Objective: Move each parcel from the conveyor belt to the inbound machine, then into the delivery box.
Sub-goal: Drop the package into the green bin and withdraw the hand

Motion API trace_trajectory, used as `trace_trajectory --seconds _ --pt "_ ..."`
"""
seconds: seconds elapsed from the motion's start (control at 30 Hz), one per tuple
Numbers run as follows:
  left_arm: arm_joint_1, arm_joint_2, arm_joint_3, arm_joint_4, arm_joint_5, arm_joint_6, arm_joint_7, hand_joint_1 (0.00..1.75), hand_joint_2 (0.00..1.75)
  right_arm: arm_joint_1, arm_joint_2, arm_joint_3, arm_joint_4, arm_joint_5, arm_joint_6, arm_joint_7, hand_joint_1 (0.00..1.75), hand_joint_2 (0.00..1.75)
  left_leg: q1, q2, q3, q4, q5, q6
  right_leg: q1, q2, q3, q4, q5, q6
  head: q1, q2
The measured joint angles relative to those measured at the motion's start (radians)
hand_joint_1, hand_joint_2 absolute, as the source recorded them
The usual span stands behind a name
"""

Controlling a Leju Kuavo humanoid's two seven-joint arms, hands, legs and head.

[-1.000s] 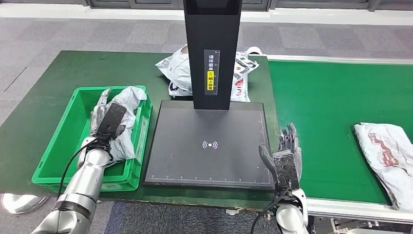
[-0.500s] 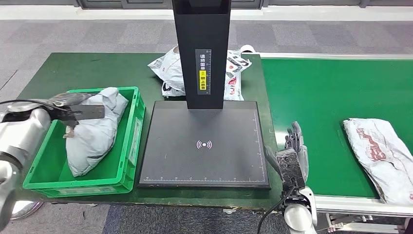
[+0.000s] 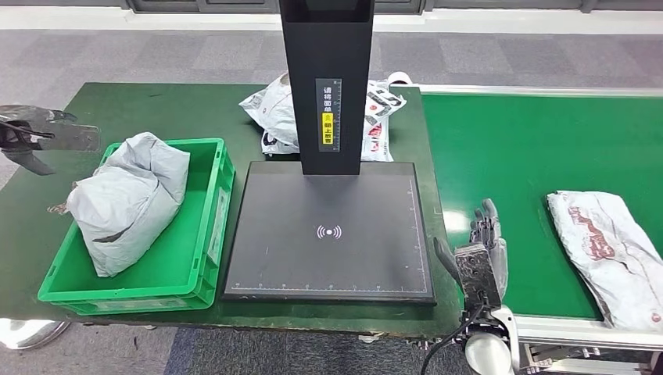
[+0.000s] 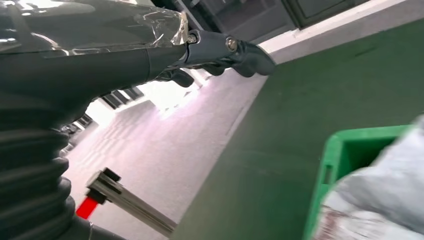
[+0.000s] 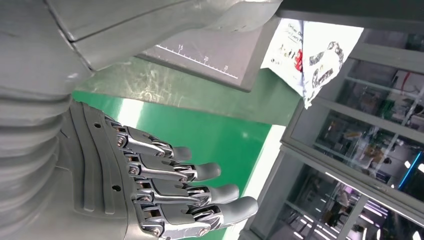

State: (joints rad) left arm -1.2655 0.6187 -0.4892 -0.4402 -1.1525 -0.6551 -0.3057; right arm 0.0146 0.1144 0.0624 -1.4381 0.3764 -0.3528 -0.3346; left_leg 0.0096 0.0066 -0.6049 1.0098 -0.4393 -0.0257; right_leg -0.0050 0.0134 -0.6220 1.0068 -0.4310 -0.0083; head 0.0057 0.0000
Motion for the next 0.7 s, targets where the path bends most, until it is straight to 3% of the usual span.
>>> trace_trajectory --seconds 0.23,0.4,0.53,0.7 --pt "-0.111 0.031 -0.063 -0.007 0.025 -0.126 -0.095 0.00 1.75 0.008 0.000 -0.018 -0.017 0.011 0.000 -0.001 0.00 1.75 0.001 -0.002 -0.001 0.000 0.001 -0.001 0.000 -0.003 0.000 0.000 0.000 0.000 0.000 0.000" --pt "-0.163 0.017 -0.071 -0.046 0.200 -0.131 -0.072 0.00 1.75 0.022 0.002 -0.046 -0.041 0.021 -0.001 -0.008 0.00 1.75 0.000 -0.006 -0.001 0.000 0.001 -0.001 0.000 -0.007 0.001 0.000 -0.001 0.000 0.000 0.000" --pt "-0.126 -0.043 -0.053 -0.071 0.366 0.015 -0.046 0.00 1.75 0.033 0.004 -0.054 -0.063 0.018 -0.003 -0.015 0.00 1.75 -0.001 -0.008 0.000 0.000 0.001 -0.001 -0.001 -0.009 0.002 0.000 -0.001 0.000 0.000 0.000" --pt "0.062 -0.175 0.003 -0.136 0.503 0.269 -0.037 0.00 1.75 0.034 0.008 -0.059 -0.068 0.006 -0.004 -0.025 0.00 1.75 -0.002 -0.013 0.003 0.000 0.001 0.000 -0.003 -0.013 0.007 0.000 -0.002 0.002 0.000 0.000"
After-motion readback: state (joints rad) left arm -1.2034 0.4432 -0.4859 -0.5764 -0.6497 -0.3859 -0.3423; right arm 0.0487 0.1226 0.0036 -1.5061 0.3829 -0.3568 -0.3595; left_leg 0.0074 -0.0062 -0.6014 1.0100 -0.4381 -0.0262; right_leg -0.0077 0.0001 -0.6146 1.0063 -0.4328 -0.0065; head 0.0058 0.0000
